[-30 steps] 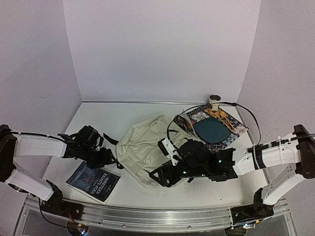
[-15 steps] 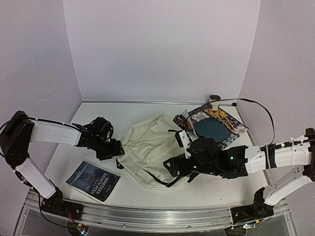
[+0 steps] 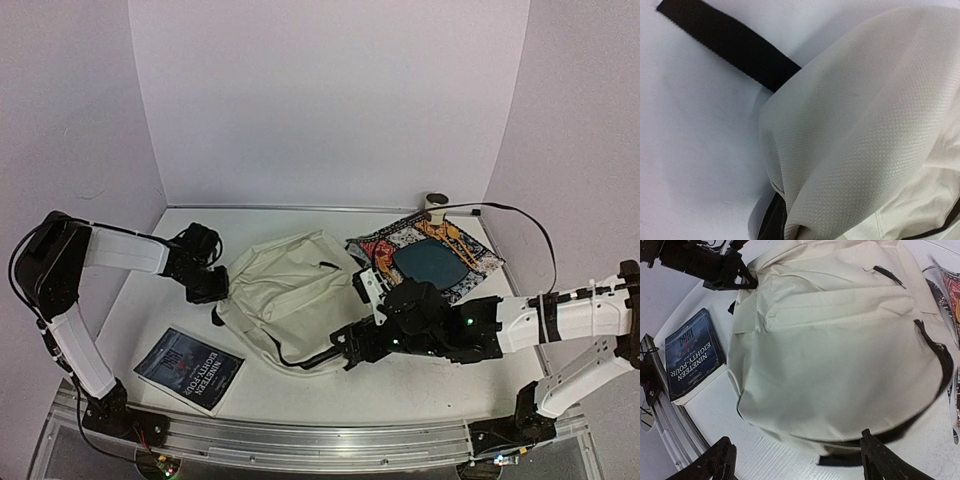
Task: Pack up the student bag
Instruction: Move the student bag to the center of the board.
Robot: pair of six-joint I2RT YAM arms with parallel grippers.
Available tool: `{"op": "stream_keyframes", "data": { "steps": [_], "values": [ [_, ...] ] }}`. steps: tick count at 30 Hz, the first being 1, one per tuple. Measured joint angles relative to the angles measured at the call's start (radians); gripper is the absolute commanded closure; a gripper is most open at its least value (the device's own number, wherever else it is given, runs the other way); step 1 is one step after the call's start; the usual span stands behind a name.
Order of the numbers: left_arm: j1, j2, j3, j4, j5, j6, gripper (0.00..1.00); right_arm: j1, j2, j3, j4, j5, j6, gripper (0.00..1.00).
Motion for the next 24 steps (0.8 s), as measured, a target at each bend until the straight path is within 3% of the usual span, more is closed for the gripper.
{"op": "stream_keyframes", "data": {
  "steps": [7, 13, 21, 24],
  "values": [
    [0.216, 0.033, 0.095, -0.074, -0.058, 0.078, 0.98, 0.0, 0.043, 0.016, 0.009, -0.032, -0.012, 0.14],
    [0.312, 0.149, 0.222, -0.079, -0.069, 0.09, 0.94, 0.0, 0.061, 0.031, 0.022, -0.054, -0.013, 0.15],
    [0.358, 0.22, 0.316, -0.093, -0.073, 0.112, 0.52, 0.001, 0.103, 0.031, 0.091, -0.113, 0.005, 0.16],
    [0.361, 0.192, 0.312, -0.123, -0.086, 0.117, 0.45, 0.004, 0.15, 0.034, 0.136, -0.153, 0.02, 0.17]
  ]
}}
